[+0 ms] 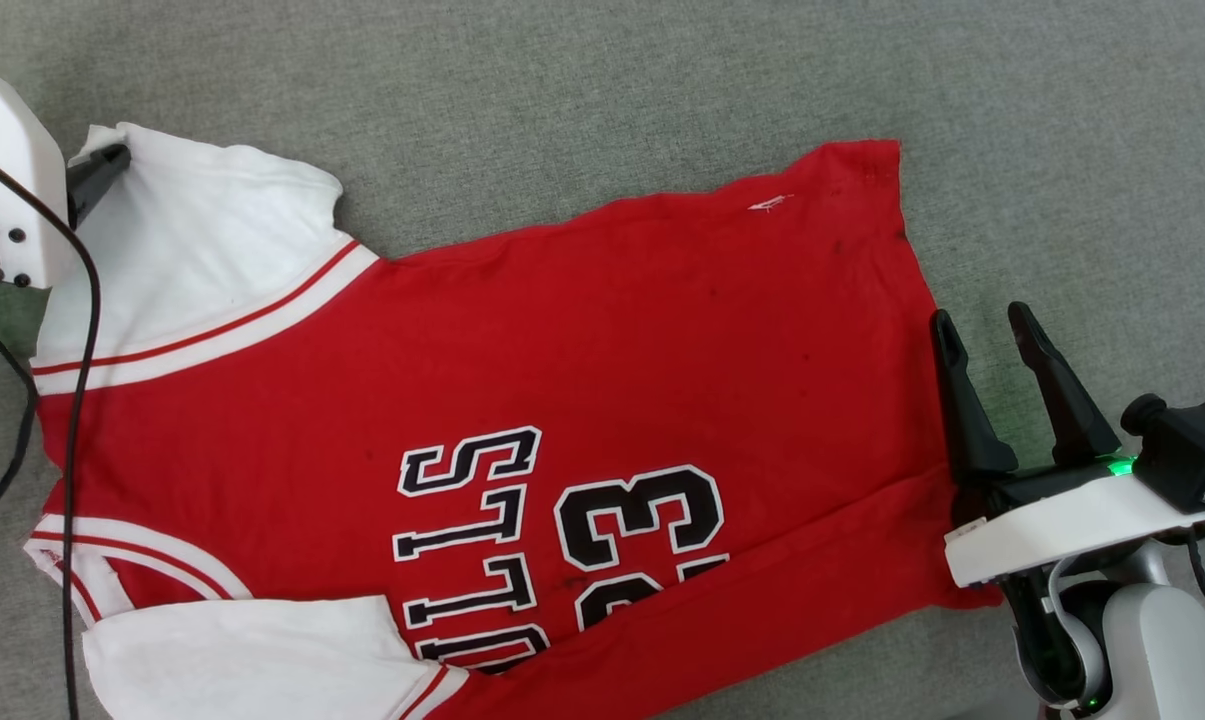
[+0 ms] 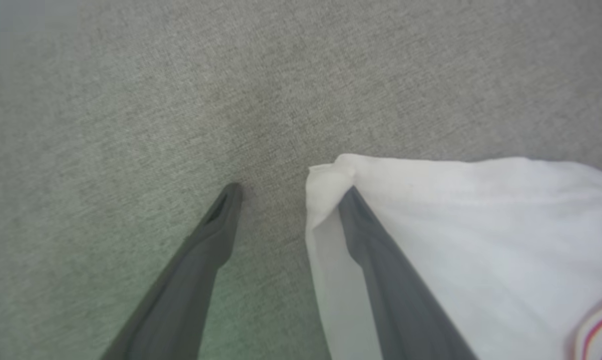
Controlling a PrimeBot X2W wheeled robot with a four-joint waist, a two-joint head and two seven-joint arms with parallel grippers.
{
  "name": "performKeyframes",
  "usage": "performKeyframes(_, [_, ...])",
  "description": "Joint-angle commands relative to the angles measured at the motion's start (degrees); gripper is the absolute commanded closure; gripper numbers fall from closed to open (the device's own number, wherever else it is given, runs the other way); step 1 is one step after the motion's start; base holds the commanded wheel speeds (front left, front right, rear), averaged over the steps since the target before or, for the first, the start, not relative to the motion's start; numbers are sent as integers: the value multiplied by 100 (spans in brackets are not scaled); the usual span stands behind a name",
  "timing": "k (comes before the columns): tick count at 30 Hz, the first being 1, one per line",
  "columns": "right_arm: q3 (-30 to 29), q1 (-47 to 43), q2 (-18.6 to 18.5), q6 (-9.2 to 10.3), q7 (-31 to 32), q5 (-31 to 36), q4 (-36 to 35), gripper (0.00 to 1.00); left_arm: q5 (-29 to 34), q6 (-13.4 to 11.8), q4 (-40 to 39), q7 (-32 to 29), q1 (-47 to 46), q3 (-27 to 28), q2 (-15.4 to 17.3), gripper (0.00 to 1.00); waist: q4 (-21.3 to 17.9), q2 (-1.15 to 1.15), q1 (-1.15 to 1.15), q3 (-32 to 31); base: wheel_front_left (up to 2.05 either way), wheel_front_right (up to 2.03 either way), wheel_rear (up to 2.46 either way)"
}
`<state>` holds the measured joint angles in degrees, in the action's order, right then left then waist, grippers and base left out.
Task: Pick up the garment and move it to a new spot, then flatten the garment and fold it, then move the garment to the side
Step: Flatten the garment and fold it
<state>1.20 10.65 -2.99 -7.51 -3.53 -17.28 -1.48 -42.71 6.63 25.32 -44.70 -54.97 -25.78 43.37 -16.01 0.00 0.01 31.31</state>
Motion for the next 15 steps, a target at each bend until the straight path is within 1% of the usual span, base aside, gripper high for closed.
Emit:
performKeyframes(1, [0, 84, 18, 5, -16, -8, 17, 0, -55, 8, 189, -62, 175, -104, -74, 100, 7, 0, -1, -19, 0, 0, 0])
performKeyframes(8, [-154, 26, 18, 5, 153, 145, -27, 0, -184, 44, 324, 632, 230, -7, -316, 100, 174, 0, -1, -311, 0, 0, 0])
performKeyframes(11, [-184, -31, 18, 5, 312, 291, -101, 0, -204, 58, 211, 1017, 265, 22, -363, 100, 288, 0, -1, -519, 0, 0, 0])
performKeyframes(12, [-184, -31, 18, 5, 312, 291, -101, 0, -204, 58, 211, 1017, 265, 22, -363, 100, 288, 0, -1, -519, 0, 0, 0])
performKeyframes(15, [-222, -89, -105, 5, 557, 395, -168, 0, -244, 68, 106, 1378, 440, 33, -430, 100, 429, 0, -1, -739, 0, 0, 0])
